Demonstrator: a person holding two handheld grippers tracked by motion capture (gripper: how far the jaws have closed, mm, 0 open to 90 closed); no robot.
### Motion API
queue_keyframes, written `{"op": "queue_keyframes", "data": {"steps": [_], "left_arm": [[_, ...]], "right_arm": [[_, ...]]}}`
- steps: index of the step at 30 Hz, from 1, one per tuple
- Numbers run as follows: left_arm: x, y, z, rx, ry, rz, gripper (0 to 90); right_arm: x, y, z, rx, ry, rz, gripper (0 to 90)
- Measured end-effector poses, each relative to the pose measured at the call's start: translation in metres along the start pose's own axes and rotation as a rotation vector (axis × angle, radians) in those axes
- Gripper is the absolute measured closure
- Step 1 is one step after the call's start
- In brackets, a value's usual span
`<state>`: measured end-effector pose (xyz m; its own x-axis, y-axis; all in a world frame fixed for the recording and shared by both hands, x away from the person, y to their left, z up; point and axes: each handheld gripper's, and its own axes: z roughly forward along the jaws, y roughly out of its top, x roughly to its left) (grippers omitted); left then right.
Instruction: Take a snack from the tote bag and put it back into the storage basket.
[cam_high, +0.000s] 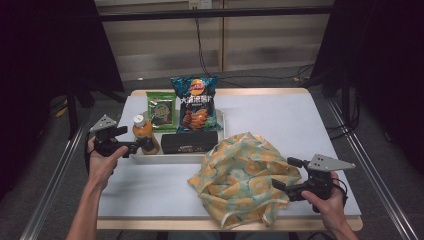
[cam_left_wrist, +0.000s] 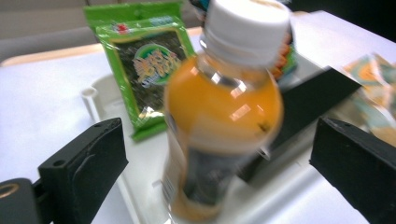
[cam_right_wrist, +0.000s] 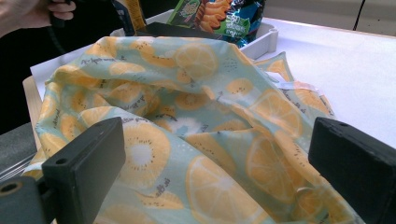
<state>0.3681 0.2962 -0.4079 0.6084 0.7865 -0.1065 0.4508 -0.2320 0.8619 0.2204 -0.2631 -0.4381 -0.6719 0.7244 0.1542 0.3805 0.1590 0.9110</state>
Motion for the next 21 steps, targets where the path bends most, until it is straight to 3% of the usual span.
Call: {"op": "queue_keyframes", "data": {"steps": [1,5,9,11,12,14,21], "left_arm": [[-0.002,-0.001,-0.004,0.013,0.020,0.022,3.1],[-0.008,-0.006,-0.021,-0.024,0.022,0.013,2.8],[-0.016,-0.012,-0.032,-0.027,0.030,0.006,2.7],[-0.022,-0.017,-0.035,-0.026,0.042,-0.021,2.2],[-0.024,-0.021,-0.037,-0.029,0.027,-0.039,2.2],[-0.033,-0.028,-0.040,-0.036,0.047,-0.020,2.2],[-0.054,-0.049,-0.050,-0.060,-0.009,-0.027,2.5]], "right_arm": [[0.000,0.000,0.000,-0.002,-0.001,0.001,3.5],[-0.001,0.000,-0.002,-0.006,-0.008,0.006,3.5],[-0.002,0.000,-0.004,-0.010,-0.023,0.007,3.5],[-0.003,0.000,-0.005,-0.011,-0.029,0.013,3.5],[-0.003,0.000,-0.005,-0.013,-0.030,0.011,3.4],[-0.004,0.000,-0.007,-0.013,-0.032,0.015,3.3],[-0.009,0.000,-0.013,-0.029,-0.063,0.027,3.2]]}}
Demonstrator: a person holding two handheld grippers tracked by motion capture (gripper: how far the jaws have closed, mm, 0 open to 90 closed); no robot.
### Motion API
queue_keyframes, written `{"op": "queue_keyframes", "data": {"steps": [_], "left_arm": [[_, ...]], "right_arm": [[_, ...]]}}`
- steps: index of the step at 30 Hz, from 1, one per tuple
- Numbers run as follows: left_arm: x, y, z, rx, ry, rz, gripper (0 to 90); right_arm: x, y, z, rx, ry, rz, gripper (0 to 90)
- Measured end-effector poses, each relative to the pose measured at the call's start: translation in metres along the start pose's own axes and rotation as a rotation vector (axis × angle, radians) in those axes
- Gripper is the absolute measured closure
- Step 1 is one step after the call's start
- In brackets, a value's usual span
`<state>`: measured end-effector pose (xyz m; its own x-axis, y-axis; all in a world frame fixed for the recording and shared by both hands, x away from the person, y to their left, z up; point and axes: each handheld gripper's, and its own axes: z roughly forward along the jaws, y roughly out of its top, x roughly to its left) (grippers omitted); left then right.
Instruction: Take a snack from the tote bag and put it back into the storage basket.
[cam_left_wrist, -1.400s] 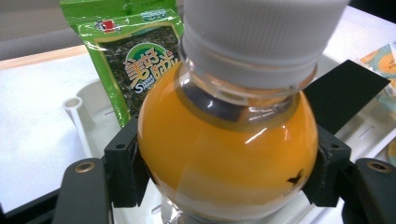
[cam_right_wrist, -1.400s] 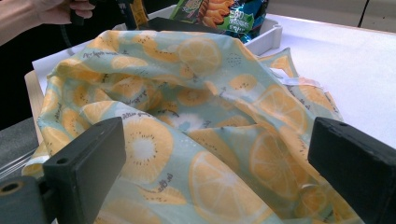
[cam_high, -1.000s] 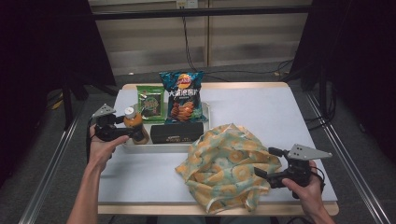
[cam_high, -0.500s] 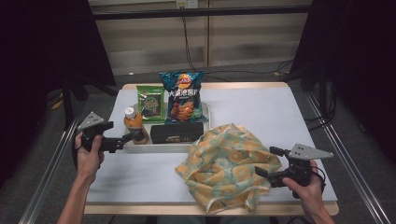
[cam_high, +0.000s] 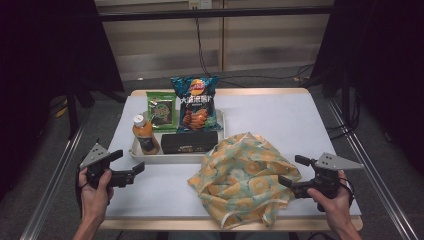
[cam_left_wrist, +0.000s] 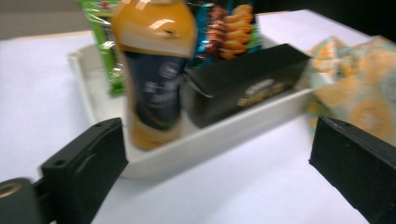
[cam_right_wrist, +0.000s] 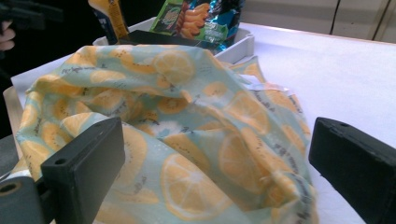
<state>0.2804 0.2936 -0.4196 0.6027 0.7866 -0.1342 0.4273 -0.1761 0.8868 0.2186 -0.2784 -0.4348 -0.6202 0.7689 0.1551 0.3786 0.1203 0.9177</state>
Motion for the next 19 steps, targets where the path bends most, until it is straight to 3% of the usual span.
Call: {"op": "queue_keyframes", "data": {"steps": [2,4,6,8,11,13,15,17,19], "left_arm": [[-0.007,-0.004,-0.005,-0.019,-0.004,-0.001,3.2],[-0.013,-0.005,-0.009,0.001,-0.037,-0.015,3.5],[-0.020,-0.008,-0.013,-0.004,0.002,-0.019,3.6],[-0.029,-0.013,-0.015,-0.012,0.001,-0.046,3.7],[-0.043,-0.022,-0.017,-0.043,-0.011,-0.032,3.7],[-0.049,-0.025,-0.018,-0.023,-0.052,-0.034,3.7],[-0.052,-0.028,-0.018,-0.020,-0.056,-0.001,3.5],[-0.051,-0.032,-0.014,-0.007,-0.049,0.005,3.3],[-0.049,-0.036,-0.009,0.026,-0.081,0.001,3.3]], "right_arm": [[-0.001,0.000,-0.002,0.002,-0.013,0.006,3.1],[-0.002,0.001,-0.006,-0.008,-0.030,0.015,3.1],[-0.002,0.001,-0.010,-0.011,-0.042,0.012,3.1],[-0.001,0.001,-0.012,-0.011,-0.048,0.023,3.1],[0.000,-0.002,-0.019,-0.004,-0.059,0.022,3.2],[0.001,-0.004,-0.024,-0.009,-0.086,0.011,4.7],[-0.001,-0.005,-0.027,-0.018,-0.103,0.007,3.7],[-0.004,-0.006,-0.028,-0.013,-0.102,0.012,3.7],[-0.007,-0.010,-0.027,-0.013,-0.108,0.032,3.7]]}}
